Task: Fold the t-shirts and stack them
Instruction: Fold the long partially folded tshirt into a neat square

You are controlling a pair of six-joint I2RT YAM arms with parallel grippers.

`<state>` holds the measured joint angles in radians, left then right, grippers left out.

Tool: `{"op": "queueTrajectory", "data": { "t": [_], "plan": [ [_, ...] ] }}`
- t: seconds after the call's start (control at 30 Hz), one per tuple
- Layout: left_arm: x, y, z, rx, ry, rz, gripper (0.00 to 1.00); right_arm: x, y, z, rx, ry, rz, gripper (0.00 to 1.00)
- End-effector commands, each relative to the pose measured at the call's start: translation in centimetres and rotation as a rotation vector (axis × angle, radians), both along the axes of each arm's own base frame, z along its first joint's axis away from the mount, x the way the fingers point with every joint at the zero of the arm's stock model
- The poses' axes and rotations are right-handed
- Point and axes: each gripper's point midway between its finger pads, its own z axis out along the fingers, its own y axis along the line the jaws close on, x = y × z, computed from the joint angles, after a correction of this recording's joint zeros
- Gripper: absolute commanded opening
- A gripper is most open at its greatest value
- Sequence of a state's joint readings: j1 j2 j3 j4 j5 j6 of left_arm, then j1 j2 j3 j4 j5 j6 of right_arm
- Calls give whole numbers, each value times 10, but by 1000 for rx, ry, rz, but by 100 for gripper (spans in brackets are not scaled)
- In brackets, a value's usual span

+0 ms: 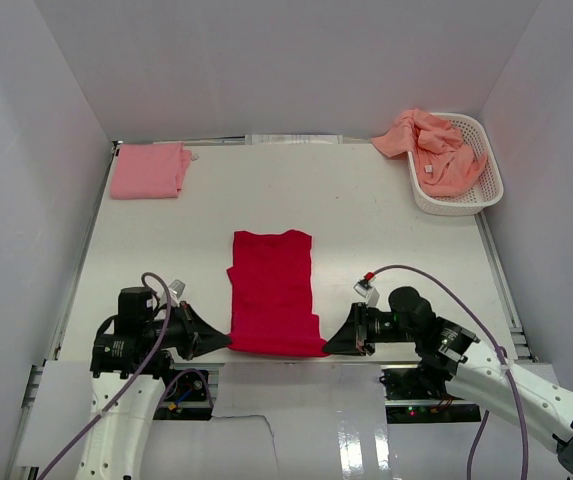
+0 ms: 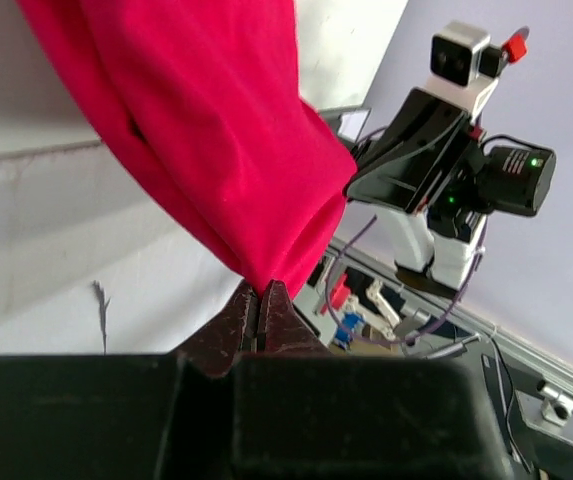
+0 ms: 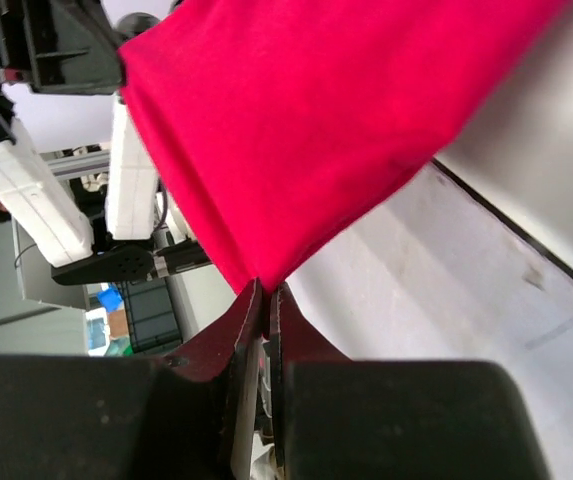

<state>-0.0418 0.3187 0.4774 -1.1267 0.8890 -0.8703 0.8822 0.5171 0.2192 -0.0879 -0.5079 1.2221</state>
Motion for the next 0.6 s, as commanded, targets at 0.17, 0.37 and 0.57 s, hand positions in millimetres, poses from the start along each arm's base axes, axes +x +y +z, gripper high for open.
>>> {"op": "queueTrajectory", "data": {
  "t": [0.17,0.37,0.57],
  "plan": [
    [-45,2,-18,20,129,-97,0,-30,-25,-42,-151,138,49,8],
    [-53,0,-25,3,170,-116,0,-33,-23,-44,-231,124,108,8],
    [-29,5,0,68,105,-93,0,-17,-9,-20,-210,42,101,8]
  ]
}}
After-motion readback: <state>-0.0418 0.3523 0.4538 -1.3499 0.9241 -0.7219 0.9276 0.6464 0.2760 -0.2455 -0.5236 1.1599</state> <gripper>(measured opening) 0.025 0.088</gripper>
